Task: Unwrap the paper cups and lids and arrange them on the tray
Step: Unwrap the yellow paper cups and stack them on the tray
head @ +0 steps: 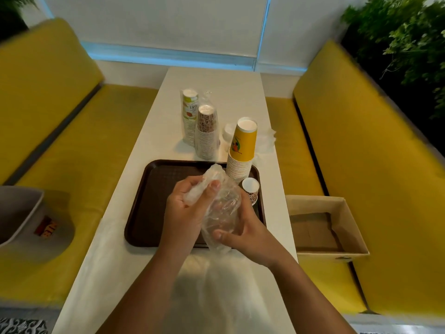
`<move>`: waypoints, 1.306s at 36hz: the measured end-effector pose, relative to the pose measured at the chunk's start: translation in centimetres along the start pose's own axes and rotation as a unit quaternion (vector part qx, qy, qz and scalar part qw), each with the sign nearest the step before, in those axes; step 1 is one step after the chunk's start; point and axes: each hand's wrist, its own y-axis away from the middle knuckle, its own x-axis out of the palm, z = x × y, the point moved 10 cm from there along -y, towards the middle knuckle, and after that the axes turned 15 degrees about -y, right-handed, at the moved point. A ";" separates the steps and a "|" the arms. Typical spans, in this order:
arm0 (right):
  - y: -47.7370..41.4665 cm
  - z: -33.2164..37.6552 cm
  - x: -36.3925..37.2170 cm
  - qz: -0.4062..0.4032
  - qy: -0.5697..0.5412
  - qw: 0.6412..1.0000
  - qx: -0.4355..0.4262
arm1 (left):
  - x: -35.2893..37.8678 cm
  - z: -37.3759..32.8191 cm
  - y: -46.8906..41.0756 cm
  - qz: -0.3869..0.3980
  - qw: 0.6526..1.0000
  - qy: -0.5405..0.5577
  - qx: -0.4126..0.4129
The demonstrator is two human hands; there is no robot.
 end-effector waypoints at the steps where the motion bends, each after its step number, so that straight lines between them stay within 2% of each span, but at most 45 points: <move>1: 0.2 0.1 -0.2 -0.006 0.000 1.000 -0.001 | 0.3 0.1 0.2 0.009 1.000 0.001 0.002; 7: 1.3 0.5 -1.5 -0.024 0.012 1.000 0.016 | 1.0 0.0 1.2 0.038 0.996 -0.070 0.029; 12: 2.0 0.3 -3.2 -0.031 0.062 0.997 0.025 | 1.8 0.8 2.3 0.121 0.990 -0.079 0.001; 14: 1.9 0.3 -3.7 -0.025 0.078 0.996 0.028 | 1.5 1.2 2.5 0.132 0.986 -0.104 -0.002; 18: 2.0 0.4 -4.5 -0.036 0.086 0.995 0.017 | 0.8 1.7 3.0 0.100 0.987 -0.127 -0.005; 21: 2.6 0.8 -6.3 -0.112 0.042 0.993 -0.008 | 0.0 1.3 3.7 0.047 0.992 -0.113 -0.002; 24: 3.8 0.2 -8.4 -0.197 -0.023 0.980 -0.014 | -0.1 1.5 4.9 0.029 0.995 -0.095 -0.014; 27: 5.2 -0.2 -9.8 -0.245 -0.048 0.968 -0.025 | -0.4 1.2 6.2 -0.003 0.996 -0.092 -0.012; 34: 8.2 1.6 -13.1 -0.262 0.046 0.963 -0.033 | -3.3 2.4 7.9 -0.056 0.993 -0.096 -0.026; 39: 9.8 1.1 -14.9 -0.278 0.045 0.960 -0.002 | -7.1 3.9 10.1 -0.098 0.993 -0.042 -0.050; 42: 10.3 0.5 -13.8 -0.267 0.037 0.963 -0.007 | -8.1 5.5 11.1 -0.107 0.989 0.038 -0.090; 45: 10.3 -0.5 -11.4 -0.260 0.024 0.965 -0.007 | -7.1 5.7 11.8 -0.053 0.988 0.109 -0.092; 47: 9.8 -1.5 -9.9 -0.246 0.025 0.969 0.009 | -5.5 7.3 11.7 0.003 0.978 0.146 -0.152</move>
